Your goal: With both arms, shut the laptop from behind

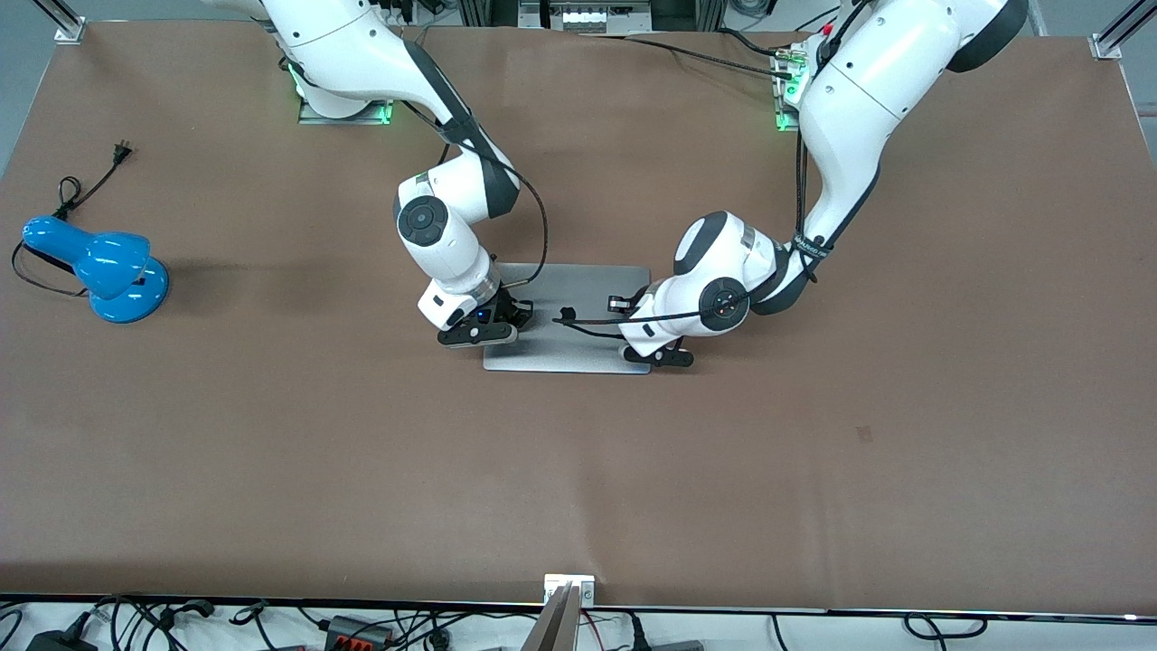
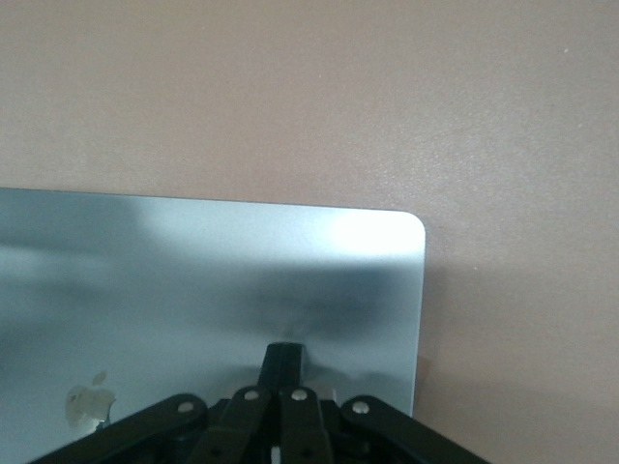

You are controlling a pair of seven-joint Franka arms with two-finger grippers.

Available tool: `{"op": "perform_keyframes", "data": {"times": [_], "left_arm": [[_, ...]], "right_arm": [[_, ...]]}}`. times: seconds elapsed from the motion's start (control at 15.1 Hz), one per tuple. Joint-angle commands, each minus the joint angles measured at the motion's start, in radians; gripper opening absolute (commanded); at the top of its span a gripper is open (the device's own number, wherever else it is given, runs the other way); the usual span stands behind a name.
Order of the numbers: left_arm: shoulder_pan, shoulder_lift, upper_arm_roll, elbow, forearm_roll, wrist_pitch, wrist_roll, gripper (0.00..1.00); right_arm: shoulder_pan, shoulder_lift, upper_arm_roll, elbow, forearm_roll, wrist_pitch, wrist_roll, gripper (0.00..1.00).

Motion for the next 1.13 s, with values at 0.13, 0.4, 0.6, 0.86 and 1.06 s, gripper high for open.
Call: {"op": "perform_keyframes", "data": {"times": [0.13, 0.4, 0.6, 0.86, 1.06], "left_arm": [[0.04, -0.022, 0.003, 0.025, 0.038, -0.026, -0.018, 0.0], [0.068, -0.109, 0.003, 0.022, 0.038, -0.158, -0.015, 0.0], [0.149, -0.184, 0.003, 0.024, 0.04, -0.298, -0.003, 0.0], [0.244, -0.321, -0.002, 0.027, 0.078, -0.499, 0.011, 0.0], [0.309, -0.436, 0.002, 0.036, 0.098, -0.629, 0.08, 0.0]], "right_arm": [[-0.004, -0.012, 0.0, 0.017, -0.011, -0.021, -0.009, 0.0], [-0.006, -0.109, -0.029, 0.048, -0.011, -0.248, -0.002, 0.0], [-0.006, -0.181, -0.06, 0.115, -0.011, -0.48, 0.0, 0.0], [-0.006, -0.298, -0.145, 0.225, -0.029, -0.844, -0.006, 0.07], [-0.014, -0.315, -0.181, 0.418, -0.143, -1.167, -0.012, 0.43]]}}
